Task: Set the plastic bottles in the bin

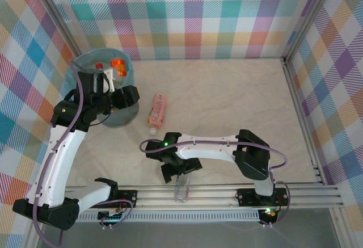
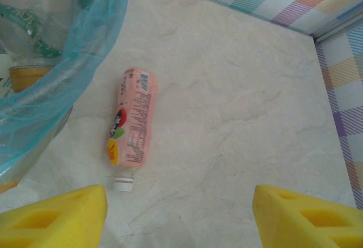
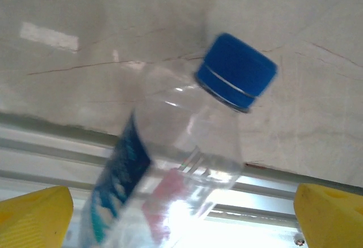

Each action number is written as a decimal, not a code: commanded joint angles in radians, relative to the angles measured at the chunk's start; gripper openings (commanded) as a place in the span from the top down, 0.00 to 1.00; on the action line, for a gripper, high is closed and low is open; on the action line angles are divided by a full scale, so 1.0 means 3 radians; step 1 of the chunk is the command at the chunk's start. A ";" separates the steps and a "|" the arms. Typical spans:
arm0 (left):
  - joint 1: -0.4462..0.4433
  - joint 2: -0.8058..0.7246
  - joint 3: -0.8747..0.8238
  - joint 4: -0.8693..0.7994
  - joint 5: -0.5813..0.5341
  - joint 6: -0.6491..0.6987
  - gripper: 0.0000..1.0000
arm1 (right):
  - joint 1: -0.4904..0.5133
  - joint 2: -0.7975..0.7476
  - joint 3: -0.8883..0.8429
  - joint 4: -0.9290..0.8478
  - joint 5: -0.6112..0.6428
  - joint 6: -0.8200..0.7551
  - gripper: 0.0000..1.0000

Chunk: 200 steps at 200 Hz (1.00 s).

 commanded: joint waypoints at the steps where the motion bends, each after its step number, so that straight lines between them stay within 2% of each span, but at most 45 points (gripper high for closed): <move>1: 0.0019 -0.0026 -0.0063 -0.0010 -0.0058 0.0099 0.31 | -0.0005 0.0053 -0.0155 -0.0111 -0.0033 0.0148 0.00; 16: 0.0020 -0.0033 -0.0084 -0.0002 -0.0057 0.0115 0.31 | -0.0017 0.0053 -0.0218 -0.0007 -0.0104 0.0118 0.04; 65: 0.0034 -0.0002 -0.0065 -0.0009 -0.0067 0.0140 0.30 | -0.0099 0.0076 -0.0377 0.0364 -0.0365 -0.0040 0.27; 120: 0.0060 0.0061 0.0093 -0.0034 -0.0058 0.0168 0.30 | -0.0135 -0.0158 -0.0458 0.0486 -0.0243 -0.0164 0.44; 147: 0.0069 0.0104 0.0252 -0.0015 0.0031 0.0161 0.29 | -0.0137 -0.0492 -0.0360 0.0569 -0.0108 -0.0465 0.46; 171: 0.0070 0.0203 0.0399 0.0053 0.0521 0.0171 0.27 | -0.0151 -0.0788 -0.0111 0.0610 0.0194 -0.0988 0.48; 200: 0.0065 0.0323 0.0477 0.0266 0.1380 0.0155 0.26 | -0.0200 -0.1221 -0.0021 0.1047 0.0557 -0.1743 0.47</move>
